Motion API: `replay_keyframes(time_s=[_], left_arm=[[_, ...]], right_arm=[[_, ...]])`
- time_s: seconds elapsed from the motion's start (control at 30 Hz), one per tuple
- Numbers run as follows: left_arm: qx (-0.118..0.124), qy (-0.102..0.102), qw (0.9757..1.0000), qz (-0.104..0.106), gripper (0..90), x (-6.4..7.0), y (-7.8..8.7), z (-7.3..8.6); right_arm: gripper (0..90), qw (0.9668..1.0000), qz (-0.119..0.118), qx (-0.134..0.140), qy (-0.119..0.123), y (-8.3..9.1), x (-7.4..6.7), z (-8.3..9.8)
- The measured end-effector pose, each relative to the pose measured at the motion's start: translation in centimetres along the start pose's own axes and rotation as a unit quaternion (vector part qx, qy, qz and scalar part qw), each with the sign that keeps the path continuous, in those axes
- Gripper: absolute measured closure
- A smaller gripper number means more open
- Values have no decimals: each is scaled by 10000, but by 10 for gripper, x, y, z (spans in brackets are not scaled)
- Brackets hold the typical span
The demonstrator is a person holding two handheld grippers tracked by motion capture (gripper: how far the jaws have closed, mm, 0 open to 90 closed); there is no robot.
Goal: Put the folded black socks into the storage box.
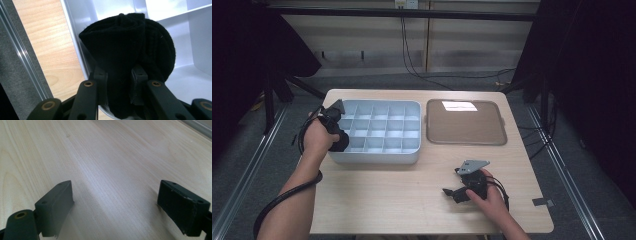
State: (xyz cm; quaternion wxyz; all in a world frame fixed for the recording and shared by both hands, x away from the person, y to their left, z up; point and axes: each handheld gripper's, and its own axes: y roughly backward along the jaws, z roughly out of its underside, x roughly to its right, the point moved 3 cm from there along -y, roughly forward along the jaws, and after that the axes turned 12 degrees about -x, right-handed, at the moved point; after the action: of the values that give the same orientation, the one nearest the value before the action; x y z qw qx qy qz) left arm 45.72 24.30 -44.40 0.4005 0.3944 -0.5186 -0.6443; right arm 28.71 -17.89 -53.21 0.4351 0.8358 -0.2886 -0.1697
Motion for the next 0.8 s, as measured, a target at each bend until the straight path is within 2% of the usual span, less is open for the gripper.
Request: replay_keyframes(time_s=[0.17, 0.3, 0.8], left_arm=[[90, 23, 9999, 73, 720, -1, 0, 2], [178, 28, 9998, 34, 709, 0, 2, 3], [254, 104, 9996, 25, 652, -1, 14, 5]], right_arm=[[126, 10000, 0, 0, 0, 0, 0, 0], [126, 10000, -2, 0, 0, 0, 0, 0], [126, 10000, 5, 11, 16, 0, 0, 0]])
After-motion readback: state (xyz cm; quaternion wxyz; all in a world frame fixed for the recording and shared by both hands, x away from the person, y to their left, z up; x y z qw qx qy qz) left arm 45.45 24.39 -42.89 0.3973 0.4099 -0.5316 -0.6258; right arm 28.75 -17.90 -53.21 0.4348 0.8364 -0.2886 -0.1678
